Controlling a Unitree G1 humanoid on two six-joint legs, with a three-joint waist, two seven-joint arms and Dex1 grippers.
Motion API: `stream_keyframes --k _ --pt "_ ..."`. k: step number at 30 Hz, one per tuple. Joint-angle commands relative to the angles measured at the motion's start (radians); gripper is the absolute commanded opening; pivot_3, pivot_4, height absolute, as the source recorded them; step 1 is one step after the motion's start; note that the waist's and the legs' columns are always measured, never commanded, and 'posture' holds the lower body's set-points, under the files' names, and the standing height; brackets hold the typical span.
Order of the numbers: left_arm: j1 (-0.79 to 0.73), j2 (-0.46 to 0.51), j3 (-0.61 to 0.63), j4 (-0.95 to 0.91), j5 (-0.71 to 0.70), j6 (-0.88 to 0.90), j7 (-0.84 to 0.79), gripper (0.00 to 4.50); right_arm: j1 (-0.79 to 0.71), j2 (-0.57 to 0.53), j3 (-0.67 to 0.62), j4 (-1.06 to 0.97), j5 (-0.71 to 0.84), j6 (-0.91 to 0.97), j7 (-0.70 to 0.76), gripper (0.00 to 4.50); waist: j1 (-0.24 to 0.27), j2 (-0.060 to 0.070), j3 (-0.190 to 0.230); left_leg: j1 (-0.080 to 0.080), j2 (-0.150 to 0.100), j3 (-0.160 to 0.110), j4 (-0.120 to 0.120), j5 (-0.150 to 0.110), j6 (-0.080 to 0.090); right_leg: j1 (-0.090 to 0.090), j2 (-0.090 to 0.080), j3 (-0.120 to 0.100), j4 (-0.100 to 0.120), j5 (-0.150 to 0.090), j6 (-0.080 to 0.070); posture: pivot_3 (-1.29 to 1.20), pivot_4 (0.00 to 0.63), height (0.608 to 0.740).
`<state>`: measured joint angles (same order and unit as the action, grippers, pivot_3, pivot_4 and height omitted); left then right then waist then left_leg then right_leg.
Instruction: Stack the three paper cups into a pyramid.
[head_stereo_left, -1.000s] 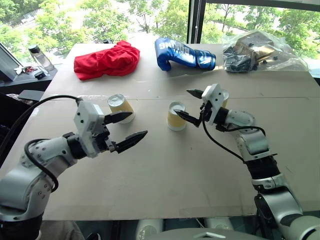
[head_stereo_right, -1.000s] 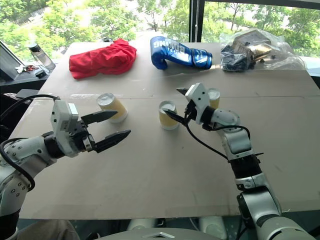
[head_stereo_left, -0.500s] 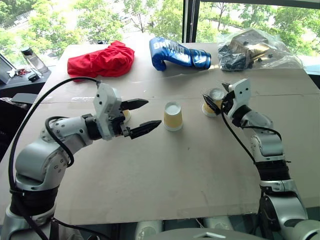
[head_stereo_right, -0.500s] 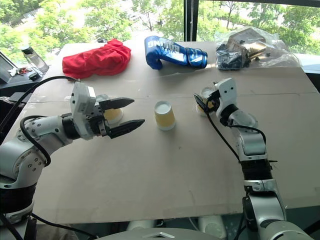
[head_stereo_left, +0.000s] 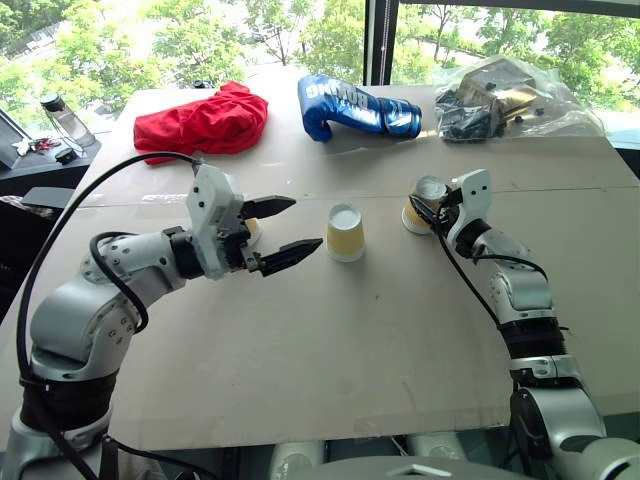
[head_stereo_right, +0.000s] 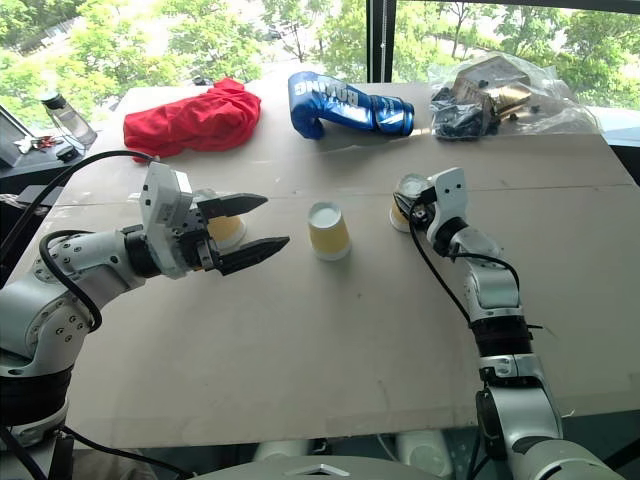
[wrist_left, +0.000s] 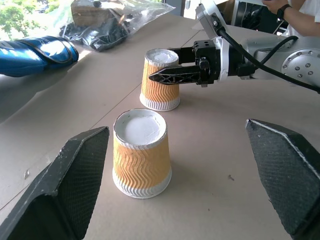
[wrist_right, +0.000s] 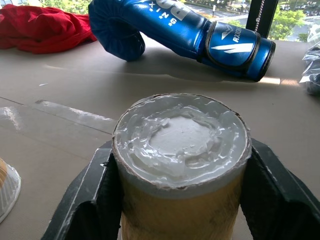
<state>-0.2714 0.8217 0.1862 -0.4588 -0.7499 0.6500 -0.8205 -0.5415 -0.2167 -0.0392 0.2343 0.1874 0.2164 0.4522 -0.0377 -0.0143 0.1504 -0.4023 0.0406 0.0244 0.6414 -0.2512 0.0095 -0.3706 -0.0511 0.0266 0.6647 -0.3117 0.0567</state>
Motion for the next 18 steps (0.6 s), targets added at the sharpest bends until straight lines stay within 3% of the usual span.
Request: stream_keyframes --k 1,18 --pt "-0.013 0.000 0.021 -0.034 -0.014 -0.004 0.001 4.50 0.001 0.003 -0.009 -0.051 0.021 -0.033 0.011 2.07 0.000 0.000 0.000 0.000 0.000 0.000 0.000 0.000 0.000 0.000 0.000 0.000 0.000 0.000 0.000 0.00 0.150 0.740" --pt "0.145 0.033 0.092 -0.054 0.017 -0.048 -0.054 4.50 0.189 -0.065 0.183 -0.319 0.027 0.052 0.206 2.07 0.000 0.000 0.000 0.000 0.001 0.000 0.001 -0.001 0.002 0.000 0.000 0.000 0.001 0.000 0.000 0.00 0.150 0.740"
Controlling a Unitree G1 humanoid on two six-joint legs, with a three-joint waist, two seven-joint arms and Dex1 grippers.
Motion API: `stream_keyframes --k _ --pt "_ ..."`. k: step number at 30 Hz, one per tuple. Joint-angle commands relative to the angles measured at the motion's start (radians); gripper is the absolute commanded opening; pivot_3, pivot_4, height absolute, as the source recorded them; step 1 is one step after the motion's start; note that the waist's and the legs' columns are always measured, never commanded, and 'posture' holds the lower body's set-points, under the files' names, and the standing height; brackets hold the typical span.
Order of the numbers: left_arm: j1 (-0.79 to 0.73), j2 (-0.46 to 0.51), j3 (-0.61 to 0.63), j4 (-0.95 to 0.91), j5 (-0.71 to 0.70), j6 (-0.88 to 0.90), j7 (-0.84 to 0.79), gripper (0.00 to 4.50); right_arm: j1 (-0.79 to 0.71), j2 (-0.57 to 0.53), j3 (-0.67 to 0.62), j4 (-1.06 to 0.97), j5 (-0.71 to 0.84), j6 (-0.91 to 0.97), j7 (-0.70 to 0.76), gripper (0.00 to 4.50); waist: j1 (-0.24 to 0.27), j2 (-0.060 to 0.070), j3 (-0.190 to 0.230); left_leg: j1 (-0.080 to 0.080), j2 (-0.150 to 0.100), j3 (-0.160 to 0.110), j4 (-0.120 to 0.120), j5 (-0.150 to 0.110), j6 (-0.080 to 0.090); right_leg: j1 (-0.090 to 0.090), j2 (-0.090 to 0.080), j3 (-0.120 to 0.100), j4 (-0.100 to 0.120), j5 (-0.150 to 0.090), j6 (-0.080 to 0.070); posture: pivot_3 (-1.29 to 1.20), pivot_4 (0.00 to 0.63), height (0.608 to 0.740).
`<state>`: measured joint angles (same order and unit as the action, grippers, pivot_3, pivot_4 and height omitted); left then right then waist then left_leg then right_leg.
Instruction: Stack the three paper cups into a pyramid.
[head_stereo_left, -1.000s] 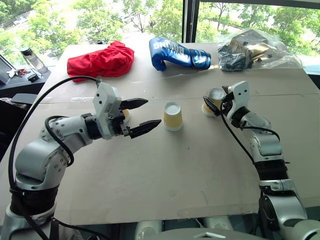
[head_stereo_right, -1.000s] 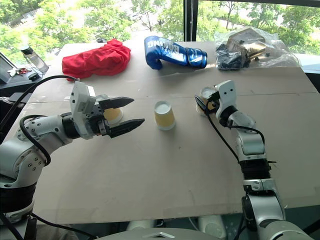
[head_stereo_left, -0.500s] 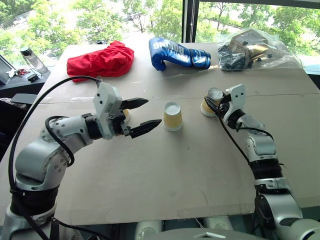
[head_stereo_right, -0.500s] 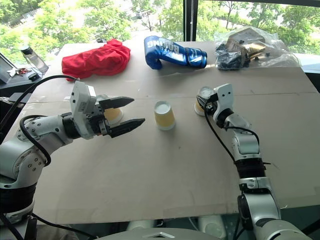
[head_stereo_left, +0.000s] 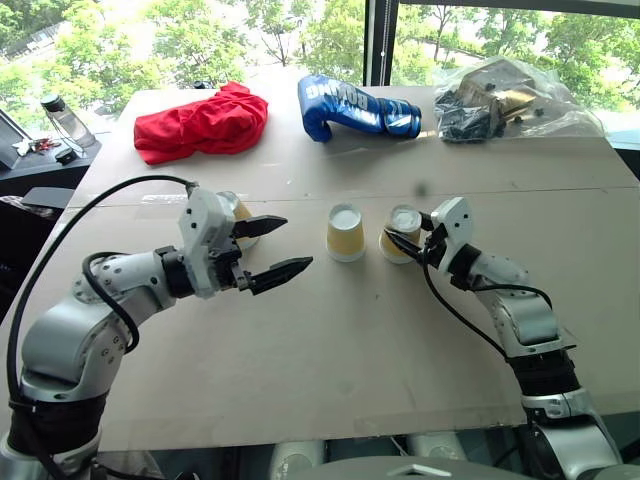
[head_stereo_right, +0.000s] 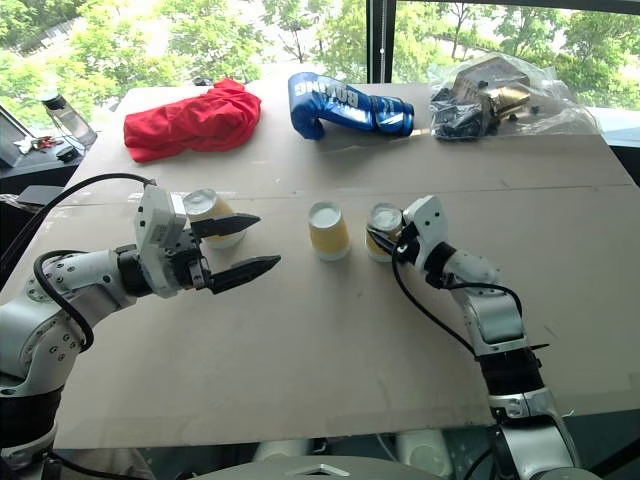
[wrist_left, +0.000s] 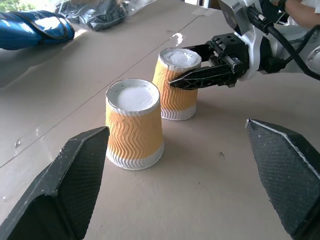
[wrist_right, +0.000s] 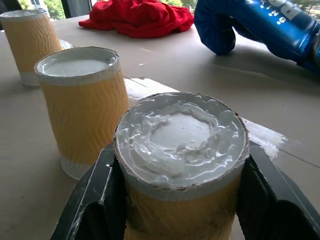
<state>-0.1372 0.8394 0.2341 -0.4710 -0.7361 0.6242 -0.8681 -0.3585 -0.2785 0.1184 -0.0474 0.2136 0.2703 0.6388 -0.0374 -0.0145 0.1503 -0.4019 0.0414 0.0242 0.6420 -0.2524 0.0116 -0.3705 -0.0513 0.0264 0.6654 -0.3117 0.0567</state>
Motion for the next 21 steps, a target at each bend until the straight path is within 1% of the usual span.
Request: stream_keyframes --k 1,8,17,19,20,21 --pt "0.016 0.017 0.048 -0.042 0.005 -0.024 -0.007 4.50 0.003 0.000 0.029 -0.032 -0.008 -0.009 0.014 2.07 0.000 0.000 0.000 0.000 0.000 0.000 0.000 0.000 0.000 0.000 0.000 0.000 0.000 0.000 0.000 0.00 0.150 0.740" --pt "0.031 0.012 0.050 -0.052 0.011 -0.025 -0.002 4.50 -0.050 0.035 0.043 0.040 -0.043 -0.043 -0.016 2.07 -0.002 0.000 0.000 0.001 0.000 0.000 0.001 0.000 0.000 0.000 0.000 0.000 0.002 0.000 0.000 0.00 0.150 0.740" --pt "0.028 -0.007 0.033 -0.043 0.027 -0.047 0.001 4.50 -0.077 0.054 0.041 0.077 -0.061 -0.072 -0.024 2.07 -0.002 0.000 0.000 0.001 0.000 0.000 0.002 0.000 0.000 0.000 0.000 0.000 0.004 0.000 0.000 0.00 0.150 0.740" --pt "0.026 -0.011 0.028 -0.040 0.031 -0.052 0.001 4.50 -0.086 0.060 0.034 0.090 -0.067 -0.094 -0.036 3.03 -0.001 0.000 0.000 0.001 0.000 0.000 0.002 0.000 0.000 0.000 0.000 0.000 0.004 0.000 0.000 0.00 0.150 0.740" --pt "0.025 -0.015 0.027 -0.039 0.031 -0.055 0.001 4.50 -0.090 0.061 0.030 0.093 -0.065 -0.093 -0.038 3.24 -0.001 0.000 0.000 0.001 0.000 0.000 0.002 0.000 0.000 0.000 0.000 0.000 0.005 0.000 0.000 0.00 0.150 0.740" --pt "0.025 -0.018 0.028 -0.038 0.031 -0.057 0.001 4.50 -0.094 0.062 0.027 0.095 -0.063 -0.091 -0.039 3.67 -0.001 0.000 0.000 0.001 0.000 0.000 0.002 0.000 0.000 0.000 0.000 0.000 0.005 0.000 0.000 0.00 0.150 0.740"
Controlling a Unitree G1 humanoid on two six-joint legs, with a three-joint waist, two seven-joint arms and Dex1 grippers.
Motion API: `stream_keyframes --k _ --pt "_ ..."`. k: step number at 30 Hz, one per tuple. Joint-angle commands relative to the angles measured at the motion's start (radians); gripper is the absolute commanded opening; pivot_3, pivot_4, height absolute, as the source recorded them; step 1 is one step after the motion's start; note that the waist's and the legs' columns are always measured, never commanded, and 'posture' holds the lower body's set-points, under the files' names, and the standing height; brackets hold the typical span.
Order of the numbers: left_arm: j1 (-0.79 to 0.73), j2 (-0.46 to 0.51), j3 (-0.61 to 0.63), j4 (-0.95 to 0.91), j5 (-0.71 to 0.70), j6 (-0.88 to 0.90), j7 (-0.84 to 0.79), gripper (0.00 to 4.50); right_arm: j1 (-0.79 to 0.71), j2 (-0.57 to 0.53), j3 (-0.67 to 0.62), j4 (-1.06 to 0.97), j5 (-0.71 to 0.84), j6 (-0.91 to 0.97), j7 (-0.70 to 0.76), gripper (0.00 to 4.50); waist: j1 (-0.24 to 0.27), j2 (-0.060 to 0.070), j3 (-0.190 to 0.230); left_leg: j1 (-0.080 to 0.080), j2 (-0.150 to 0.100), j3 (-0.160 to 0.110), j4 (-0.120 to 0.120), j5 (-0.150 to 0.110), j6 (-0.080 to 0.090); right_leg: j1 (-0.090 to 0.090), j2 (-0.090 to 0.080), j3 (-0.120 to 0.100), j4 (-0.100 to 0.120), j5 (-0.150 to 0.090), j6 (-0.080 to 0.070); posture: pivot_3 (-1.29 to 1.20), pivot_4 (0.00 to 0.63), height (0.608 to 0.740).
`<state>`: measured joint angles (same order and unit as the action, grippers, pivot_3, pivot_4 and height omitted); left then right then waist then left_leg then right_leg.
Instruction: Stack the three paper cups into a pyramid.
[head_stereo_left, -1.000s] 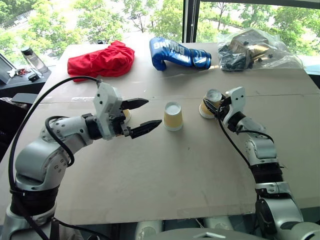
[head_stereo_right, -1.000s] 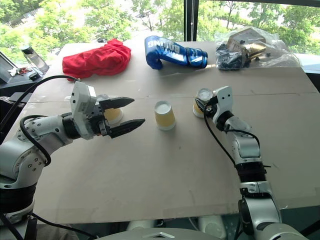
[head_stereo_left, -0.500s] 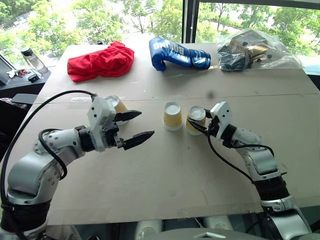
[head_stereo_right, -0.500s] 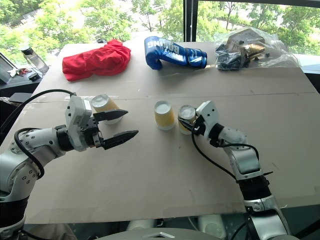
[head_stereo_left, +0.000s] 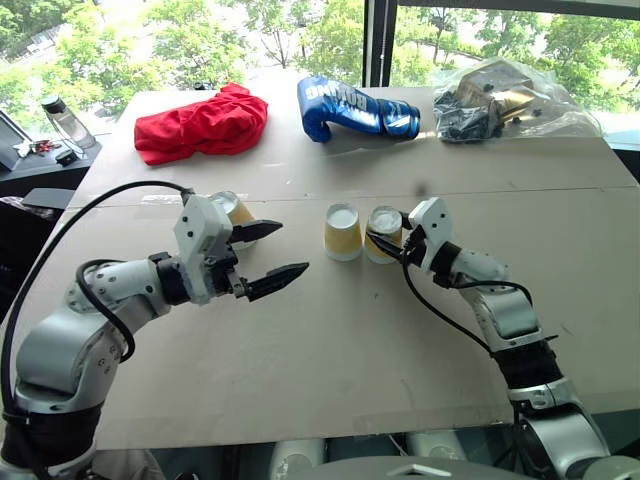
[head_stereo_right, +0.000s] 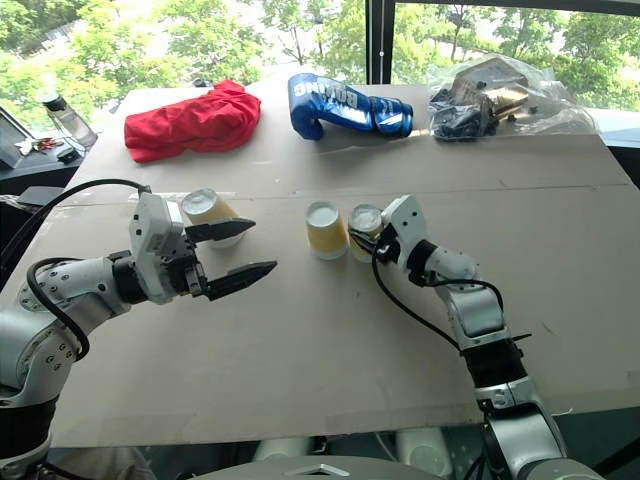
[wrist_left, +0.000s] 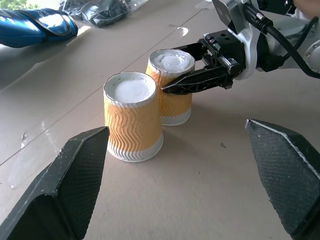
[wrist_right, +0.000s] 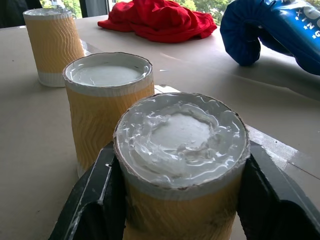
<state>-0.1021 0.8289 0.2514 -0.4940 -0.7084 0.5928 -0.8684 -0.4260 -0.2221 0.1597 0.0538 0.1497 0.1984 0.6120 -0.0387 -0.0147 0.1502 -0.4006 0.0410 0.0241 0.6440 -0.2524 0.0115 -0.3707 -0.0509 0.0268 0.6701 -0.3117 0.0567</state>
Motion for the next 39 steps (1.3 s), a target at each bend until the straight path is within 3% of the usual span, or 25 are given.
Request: stream_keyframes --k 1,2,9,15,20,25,30,39 --pt "-0.010 -0.011 0.012 -0.013 0.003 -0.029 0.002 4.50 -0.029 0.006 -0.018 -0.004 0.002 -0.023 -0.014 4.22 0.000 0.000 0.000 0.000 0.000 0.000 0.000 0.000 0.000 0.000 0.000 0.000 0.000 0.000 0.000 0.00 0.150 0.740" --pt "-0.009 -0.014 0.015 -0.011 0.003 -0.032 0.003 4.50 -0.030 0.004 -0.021 -0.006 0.004 -0.023 -0.013 4.42 0.000 0.000 0.000 0.000 0.000 0.000 0.000 0.000 0.000 0.000 0.000 0.000 0.000 0.000 0.000 0.00 0.150 0.740" --pt "0.037 -0.070 0.054 -0.030 -0.018 -0.058 0.036 4.50 -0.015 -0.024 -0.058 -0.046 0.045 -0.039 0.022 4.42 0.000 0.000 0.000 0.000 0.001 0.000 0.000 0.000 0.000 0.000 0.000 0.000 0.000 0.000 0.000 0.00 0.150 0.740" --pt "0.122 -0.223 0.154 -0.083 -0.011 -0.153 0.169 4.50 0.077 -0.111 -0.147 -0.214 0.249 0.015 0.181 4.42 0.005 0.000 0.000 -0.001 0.002 0.000 0.000 0.000 0.001 0.000 -0.002 0.000 0.000 0.000 0.000 0.00 0.150 0.740" --pt "0.124 -0.314 0.166 -0.033 0.094 -0.245 0.293 4.50 0.146 -0.142 -0.223 -0.274 0.406 -0.036 0.317 4.42 0.008 -0.001 0.000 0.001 0.002 -0.001 0.001 -0.001 0.001 0.002 -0.002 -0.001 0.001 0.000 0.000 0.00 0.150 0.740" --pt "0.119 -0.359 0.097 0.073 0.307 -0.358 0.402 4.50 0.220 -0.219 -0.281 -0.284 0.538 -0.044 0.508 4.42 0.012 -0.001 0.000 0.003 0.000 -0.002 0.003 -0.001 0.002 0.006 -0.002 -0.002 0.000 0.000 0.000 0.00 0.150 0.740" --pt "0.058 -0.422 0.074 0.203 0.383 -0.424 0.479 4.50 0.300 -0.306 -0.352 -0.301 0.558 -0.041 0.539 4.42 0.027 -0.002 0.000 0.002 0.000 -0.003 0.004 -0.001 0.002 0.006 -0.002 -0.003 0.000 0.000 0.000 0.00 0.150 0.740" --pt "-0.025 -0.445 0.071 0.355 0.429 -0.495 0.525 4.50 0.332 -0.335 -0.376 -0.401 0.587 -0.005 0.470 4.42 0.028 -0.002 0.000 0.002 0.000 -0.004 0.004 -0.001 0.002 0.006 -0.002 -0.004 0.001 0.000 0.000 0.00 0.150 0.740"
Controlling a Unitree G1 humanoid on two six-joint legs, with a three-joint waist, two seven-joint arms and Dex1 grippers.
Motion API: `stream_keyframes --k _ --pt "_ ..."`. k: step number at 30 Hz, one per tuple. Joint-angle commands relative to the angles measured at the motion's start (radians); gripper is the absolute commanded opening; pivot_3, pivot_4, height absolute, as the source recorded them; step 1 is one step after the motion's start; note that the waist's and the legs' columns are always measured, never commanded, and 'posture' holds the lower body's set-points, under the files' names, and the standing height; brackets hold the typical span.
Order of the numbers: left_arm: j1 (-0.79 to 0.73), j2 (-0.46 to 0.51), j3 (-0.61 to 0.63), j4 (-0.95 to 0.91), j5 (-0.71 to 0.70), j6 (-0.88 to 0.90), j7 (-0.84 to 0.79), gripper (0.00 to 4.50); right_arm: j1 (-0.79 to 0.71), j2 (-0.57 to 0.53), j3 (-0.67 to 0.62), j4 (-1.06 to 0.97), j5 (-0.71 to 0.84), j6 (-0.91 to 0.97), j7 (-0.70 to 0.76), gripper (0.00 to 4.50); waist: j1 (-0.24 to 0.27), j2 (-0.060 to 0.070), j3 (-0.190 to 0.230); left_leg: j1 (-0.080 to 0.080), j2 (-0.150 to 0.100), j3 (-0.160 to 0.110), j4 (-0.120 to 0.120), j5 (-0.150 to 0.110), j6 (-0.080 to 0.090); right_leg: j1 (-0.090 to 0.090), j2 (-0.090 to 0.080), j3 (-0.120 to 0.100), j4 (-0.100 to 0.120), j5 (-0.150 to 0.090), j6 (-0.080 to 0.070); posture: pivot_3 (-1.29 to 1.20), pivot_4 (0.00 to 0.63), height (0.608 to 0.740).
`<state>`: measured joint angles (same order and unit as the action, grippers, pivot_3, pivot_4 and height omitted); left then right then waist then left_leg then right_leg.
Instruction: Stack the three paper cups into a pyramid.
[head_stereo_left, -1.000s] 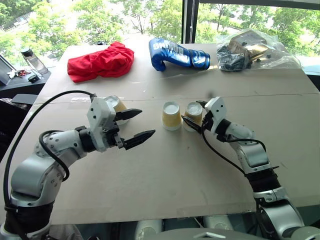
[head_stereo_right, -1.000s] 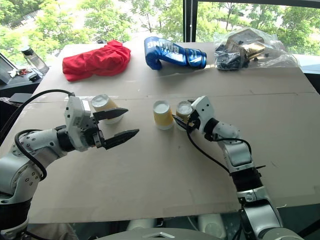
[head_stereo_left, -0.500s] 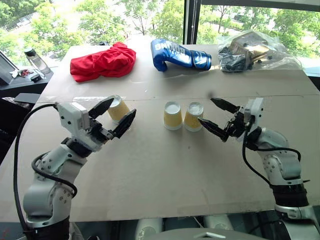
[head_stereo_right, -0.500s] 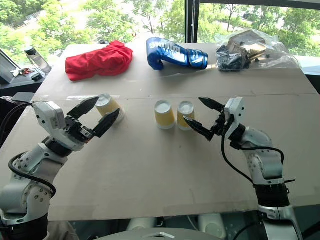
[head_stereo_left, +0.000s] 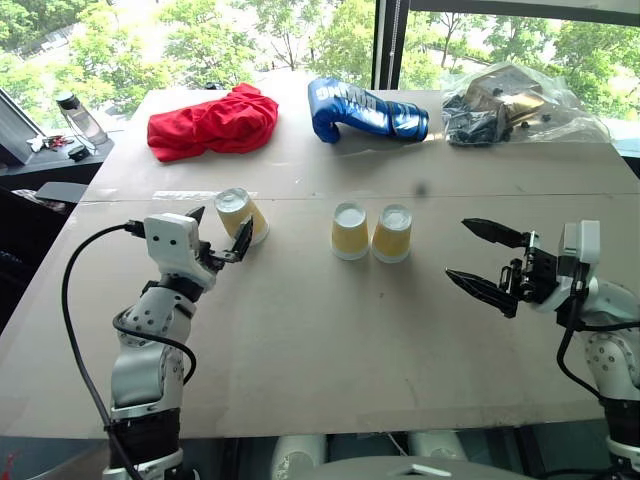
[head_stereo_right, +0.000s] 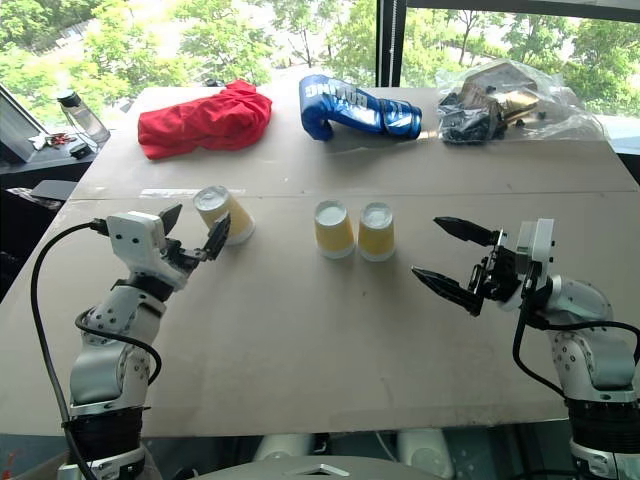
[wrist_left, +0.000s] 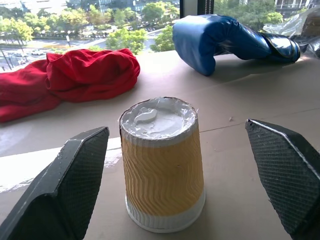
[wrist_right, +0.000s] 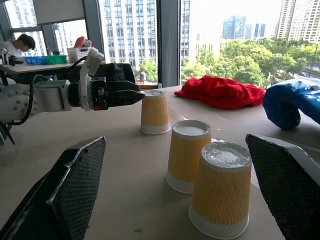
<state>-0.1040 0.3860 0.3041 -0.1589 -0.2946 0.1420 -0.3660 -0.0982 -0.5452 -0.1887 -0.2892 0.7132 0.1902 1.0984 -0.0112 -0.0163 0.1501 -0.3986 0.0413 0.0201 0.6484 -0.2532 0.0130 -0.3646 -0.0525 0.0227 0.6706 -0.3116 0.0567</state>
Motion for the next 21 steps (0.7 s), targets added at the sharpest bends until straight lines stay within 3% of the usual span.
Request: stream_keyframes --k 1,21 --pt "-0.036 -0.006 0.023 0.043 0.019 -0.057 0.034 4.50 0.005 -0.013 -0.024 -0.066 0.022 0.005 -0.020 4.42 0.001 0.000 0.000 0.000 0.000 0.000 0.000 0.000 0.000 0.000 0.000 0.000 0.000 0.000 0.000 0.00 0.150 0.740" --pt "-0.220 0.010 -0.056 0.367 0.071 -0.234 -0.038 4.50 0.018 0.001 -0.001 -0.075 -0.001 -0.021 -0.018 4.42 0.003 -0.001 0.000 0.000 -0.001 -0.001 0.002 0.000 0.000 0.001 0.000 -0.001 0.000 0.000 0.000 0.00 0.150 0.740"
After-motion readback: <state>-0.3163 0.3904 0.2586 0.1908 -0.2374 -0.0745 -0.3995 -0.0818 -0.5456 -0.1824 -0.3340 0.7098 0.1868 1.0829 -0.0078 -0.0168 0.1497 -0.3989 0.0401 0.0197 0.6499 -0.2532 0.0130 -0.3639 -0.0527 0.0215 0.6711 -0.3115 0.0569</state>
